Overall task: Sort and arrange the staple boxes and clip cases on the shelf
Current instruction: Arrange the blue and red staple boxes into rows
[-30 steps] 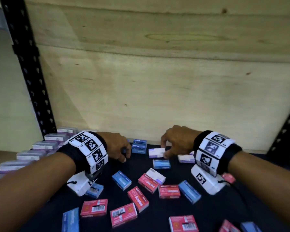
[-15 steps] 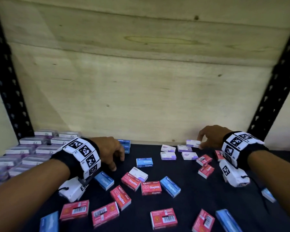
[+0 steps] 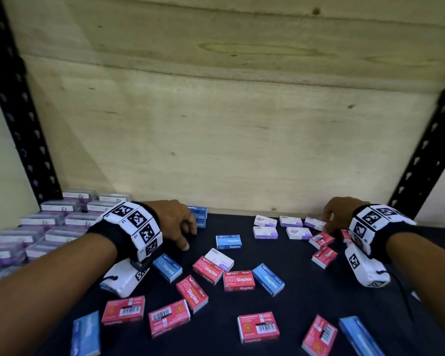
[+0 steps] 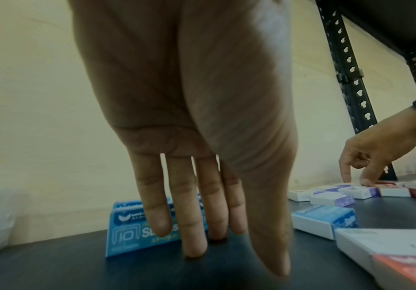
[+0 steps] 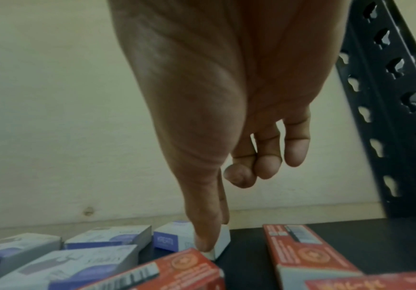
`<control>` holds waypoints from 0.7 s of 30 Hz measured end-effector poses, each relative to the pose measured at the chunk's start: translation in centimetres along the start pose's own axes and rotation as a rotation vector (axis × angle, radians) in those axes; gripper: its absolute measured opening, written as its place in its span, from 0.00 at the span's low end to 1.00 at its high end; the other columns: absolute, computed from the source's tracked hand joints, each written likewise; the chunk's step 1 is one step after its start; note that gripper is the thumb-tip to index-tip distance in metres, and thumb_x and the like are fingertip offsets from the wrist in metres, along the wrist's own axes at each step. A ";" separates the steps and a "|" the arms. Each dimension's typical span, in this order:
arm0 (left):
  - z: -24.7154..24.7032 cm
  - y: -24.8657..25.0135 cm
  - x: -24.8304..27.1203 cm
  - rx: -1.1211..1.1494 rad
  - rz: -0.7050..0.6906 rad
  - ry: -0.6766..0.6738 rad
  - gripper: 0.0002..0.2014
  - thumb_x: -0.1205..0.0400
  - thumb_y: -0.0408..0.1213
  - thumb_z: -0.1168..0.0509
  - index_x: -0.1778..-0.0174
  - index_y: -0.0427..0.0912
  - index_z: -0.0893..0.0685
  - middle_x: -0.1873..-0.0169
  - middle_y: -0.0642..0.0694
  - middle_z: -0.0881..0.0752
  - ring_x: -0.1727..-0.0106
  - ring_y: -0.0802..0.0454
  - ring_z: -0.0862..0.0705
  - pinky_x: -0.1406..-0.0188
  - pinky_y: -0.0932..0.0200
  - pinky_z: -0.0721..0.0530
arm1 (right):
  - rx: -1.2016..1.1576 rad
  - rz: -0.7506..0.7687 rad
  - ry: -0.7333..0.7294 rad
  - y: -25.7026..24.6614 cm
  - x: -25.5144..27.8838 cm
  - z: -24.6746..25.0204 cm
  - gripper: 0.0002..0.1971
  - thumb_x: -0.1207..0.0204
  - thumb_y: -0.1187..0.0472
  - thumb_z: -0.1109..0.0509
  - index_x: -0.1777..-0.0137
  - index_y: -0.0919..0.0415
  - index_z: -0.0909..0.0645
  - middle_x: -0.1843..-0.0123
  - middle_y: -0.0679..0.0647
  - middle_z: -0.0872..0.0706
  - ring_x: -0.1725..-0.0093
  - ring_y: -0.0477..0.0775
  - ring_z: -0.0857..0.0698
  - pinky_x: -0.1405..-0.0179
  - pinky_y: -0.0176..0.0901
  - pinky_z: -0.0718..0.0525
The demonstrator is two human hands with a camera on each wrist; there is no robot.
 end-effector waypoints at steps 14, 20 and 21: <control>-0.5 0.8 1.6 -0.074 -0.014 -0.001 0.23 0.22 0.56 0.30 0.32 0.56 0.20 0.36 0.55 0.17 0.37 0.56 0.19 0.34 0.55 0.22 | -0.058 0.185 0.102 -2.6 3.0 2.4 0.10 0.24 0.42 0.26 0.46 0.39 0.17 0.51 0.40 0.20 0.47 0.49 0.19 0.43 0.46 0.20; 0.5 2.7 3.4 -0.074 -0.083 0.051 0.18 0.20 0.54 0.31 0.35 0.56 0.17 0.37 0.54 0.18 0.39 0.56 0.20 0.45 0.62 0.26 | -0.055 0.464 0.073 -10.4 6.9 3.2 0.13 0.26 0.41 0.25 0.45 0.43 0.16 0.64 0.37 0.25 0.57 0.46 0.21 0.51 0.43 0.22; 0.6 2.9 3.7 -0.068 -0.095 0.058 0.17 0.20 0.53 0.31 0.35 0.56 0.17 0.38 0.55 0.17 0.39 0.56 0.20 0.46 0.62 0.27 | -0.070 0.513 0.051 -11.9 7.7 3.1 0.13 0.26 0.41 0.25 0.45 0.44 0.15 0.63 0.38 0.23 0.57 0.46 0.20 0.52 0.42 0.22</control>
Point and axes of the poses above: each hand's wrist, its own x-axis away from the middle knuckle, its own z-axis out of the back of the hand, y = z × x, the point moved 8 cm from there along -x, towards the middle knuckle
